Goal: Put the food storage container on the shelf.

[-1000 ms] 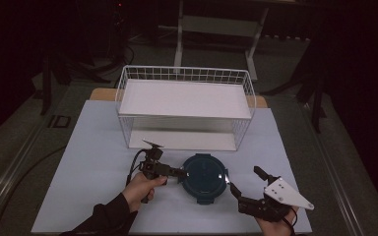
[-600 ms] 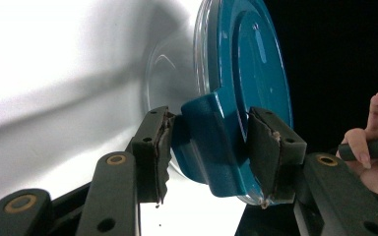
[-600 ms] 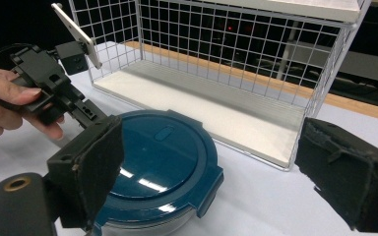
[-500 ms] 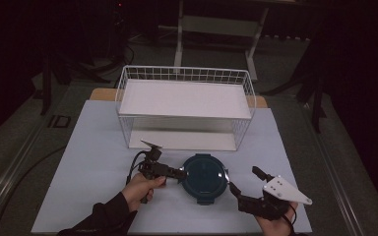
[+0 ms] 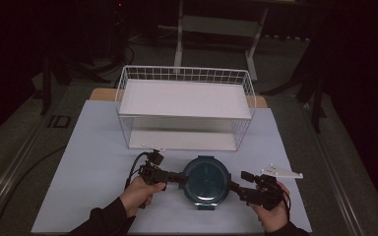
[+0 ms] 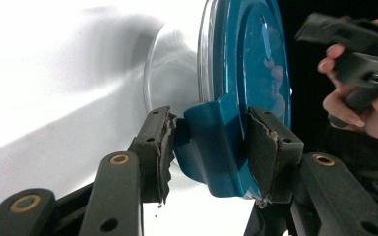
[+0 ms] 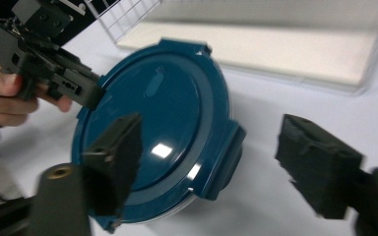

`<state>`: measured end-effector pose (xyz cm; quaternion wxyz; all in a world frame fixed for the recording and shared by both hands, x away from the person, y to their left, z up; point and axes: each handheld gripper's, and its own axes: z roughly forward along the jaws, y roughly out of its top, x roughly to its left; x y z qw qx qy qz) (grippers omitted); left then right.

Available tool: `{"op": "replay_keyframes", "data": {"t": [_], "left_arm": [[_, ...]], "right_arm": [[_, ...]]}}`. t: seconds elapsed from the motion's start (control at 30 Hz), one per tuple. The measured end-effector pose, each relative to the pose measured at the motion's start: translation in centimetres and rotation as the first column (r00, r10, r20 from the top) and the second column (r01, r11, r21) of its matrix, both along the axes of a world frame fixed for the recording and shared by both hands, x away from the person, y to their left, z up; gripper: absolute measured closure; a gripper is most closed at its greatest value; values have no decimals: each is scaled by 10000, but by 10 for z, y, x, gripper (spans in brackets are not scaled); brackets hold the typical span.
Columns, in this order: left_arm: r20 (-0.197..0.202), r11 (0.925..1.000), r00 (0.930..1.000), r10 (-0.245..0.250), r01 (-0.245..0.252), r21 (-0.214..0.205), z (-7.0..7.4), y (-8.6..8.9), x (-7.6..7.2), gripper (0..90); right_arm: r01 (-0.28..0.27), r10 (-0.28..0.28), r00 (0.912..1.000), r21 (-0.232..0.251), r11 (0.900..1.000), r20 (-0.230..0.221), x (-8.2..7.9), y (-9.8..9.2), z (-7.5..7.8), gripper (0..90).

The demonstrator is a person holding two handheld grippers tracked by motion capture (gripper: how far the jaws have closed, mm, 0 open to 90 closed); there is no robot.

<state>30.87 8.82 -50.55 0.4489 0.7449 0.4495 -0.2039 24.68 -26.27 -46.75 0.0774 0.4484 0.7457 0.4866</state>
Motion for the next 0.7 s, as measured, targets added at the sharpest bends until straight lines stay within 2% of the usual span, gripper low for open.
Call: {"op": "replay_keyframes", "data": {"t": [0.07, 0.17, 0.23, 0.33, 0.4, 0.43, 0.47, 0.53, 0.57, 0.6, 0.63, 0.67, 0.7], "left_arm": [[145, 10000, 9999, -44, 44, -18, 0, 1, -2, 549], [383, 9998, 9991, -175, 178, -58, 1, 1, -5, 556], [646, 9995, 9974, -307, 311, -46, 2, 1, -8, 560], [751, 9990, 9963, -428, 433, -51, 3, 2, -10, 563], [788, 9987, 9957, -484, 497, -137, 1, 3, -11, 565], [795, 9985, 9955, -509, 521, -137, 1, 4, -11, 566], [807, 9985, 9955, -503, 518, -163, 0, 4, -12, 567], [837, 9983, 9950, -544, 561, -179, 0, 4, -12, 567], [827, 9982, 9951, -540, 559, -209, 0, 4, -13, 568], [813, 9983, 9954, -511, 531, -238, 0, 4, -13, 568], [813, 9983, 9954, -511, 531, -238, 0, 4, -13, 568], [891, 9980, 9945, -542, 568, -262, 0, 4, -14, 568], [894, 9979, 9945, -543, 571, -291, -1, 5, -15, 567]], "right_arm": [[-80, 102, 9981, 349, 9994, -616, 4, -2, -5, 325], [-198, 309, 9898, 804, 9966, -1387, 10, -6, -12, 386], [-193, 377, 9836, 1048, 9943, -1764, 14, -8, -16, 422], [-325, 616, 9726, 1312, 9908, -2243, 16, -10, -20, 442], [-392, 740, 9640, 1389, 9895, -2554, 18, -10, -22, 467], [-477, 918, 9541, 1582, 9863, -2851, 19, -11, -24, 488], [-540, 1018, 9500, 1657, 9847, -2952, 20, -11, -26, 494], [-770, 1372, 9363, 1923, 9783, -3232, 22, -12, -29, 516], [-816, 1576, 9243, 2233, 9713, -3476, 23, -12, -32, 523], [-873, 1700, 9179, 2354, 9680, -3586, 24, -12, -33, 545], [-873, 1700, 9179, 2354, 9680, -3586, 24, -12, -33, 545], [-914, 1840, 9122, 2560, 9623, -3662, 26, -13, -34, 552], [-941, 1905, 9104, 2646, 9598, -3672, 27, -14, -36, 556]]}}
